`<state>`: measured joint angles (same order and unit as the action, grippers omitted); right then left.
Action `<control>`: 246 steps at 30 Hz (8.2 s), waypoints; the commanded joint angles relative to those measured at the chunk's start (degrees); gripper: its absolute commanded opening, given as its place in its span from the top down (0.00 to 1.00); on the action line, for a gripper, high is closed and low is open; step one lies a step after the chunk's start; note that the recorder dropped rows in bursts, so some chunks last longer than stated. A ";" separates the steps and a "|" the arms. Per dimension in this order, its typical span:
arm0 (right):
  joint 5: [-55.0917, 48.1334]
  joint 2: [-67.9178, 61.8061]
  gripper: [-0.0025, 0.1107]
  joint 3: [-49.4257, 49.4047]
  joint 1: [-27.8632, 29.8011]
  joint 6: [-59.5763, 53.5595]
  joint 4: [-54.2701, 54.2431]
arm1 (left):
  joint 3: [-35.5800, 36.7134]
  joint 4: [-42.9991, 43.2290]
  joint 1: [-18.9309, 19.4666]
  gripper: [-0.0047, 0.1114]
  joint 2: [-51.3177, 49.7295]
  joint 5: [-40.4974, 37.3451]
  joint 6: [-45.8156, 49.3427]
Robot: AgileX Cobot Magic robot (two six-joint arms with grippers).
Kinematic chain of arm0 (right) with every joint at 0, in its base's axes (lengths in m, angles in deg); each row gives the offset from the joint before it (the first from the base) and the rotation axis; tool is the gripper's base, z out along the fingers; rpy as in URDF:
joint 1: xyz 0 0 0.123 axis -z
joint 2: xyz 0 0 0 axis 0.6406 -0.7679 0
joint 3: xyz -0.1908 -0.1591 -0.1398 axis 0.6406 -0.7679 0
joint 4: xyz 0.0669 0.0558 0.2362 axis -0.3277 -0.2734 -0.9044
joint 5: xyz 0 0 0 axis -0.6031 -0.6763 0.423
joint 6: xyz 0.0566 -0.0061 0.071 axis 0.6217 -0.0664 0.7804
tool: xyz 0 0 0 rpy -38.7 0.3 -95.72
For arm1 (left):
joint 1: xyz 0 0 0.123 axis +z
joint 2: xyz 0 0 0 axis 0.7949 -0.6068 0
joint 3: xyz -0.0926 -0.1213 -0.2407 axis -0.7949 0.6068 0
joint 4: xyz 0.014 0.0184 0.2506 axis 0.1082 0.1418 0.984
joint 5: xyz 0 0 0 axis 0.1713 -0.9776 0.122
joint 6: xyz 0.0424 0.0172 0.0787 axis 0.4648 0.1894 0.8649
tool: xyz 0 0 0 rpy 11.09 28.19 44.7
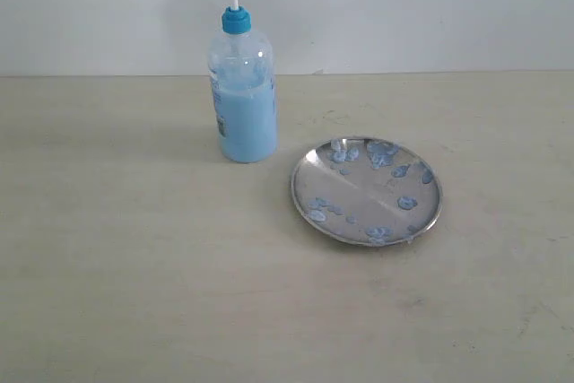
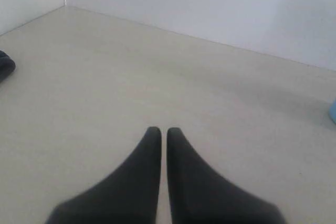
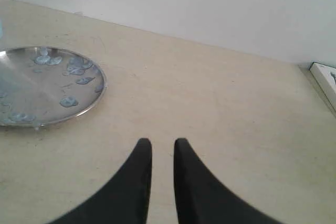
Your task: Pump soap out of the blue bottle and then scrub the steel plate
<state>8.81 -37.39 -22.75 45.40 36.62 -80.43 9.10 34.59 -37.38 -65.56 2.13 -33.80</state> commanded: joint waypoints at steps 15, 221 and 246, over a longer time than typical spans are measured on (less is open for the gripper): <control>0.80 0.24 0.93 0.16 0.14 -0.13 0.10 | 0.23 -0.01 -0.53 0.92 0.16 0.48 -0.43; 48.43 -96.86 0.98 68.93 -4.44 62.88 68.27 | -78.85 73.32 -37.75 0.92 -131.52 52.03 -26.08; 58.15 -100.35 0.98 68.93 -4.55 58.97 67.62 | -78.85 64.92 -37.75 0.92 -131.52 54.79 -24.61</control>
<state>66.37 -137.03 45.91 40.90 96.01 -12.08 -70.29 99.40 -74.98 -196.64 58.12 -59.08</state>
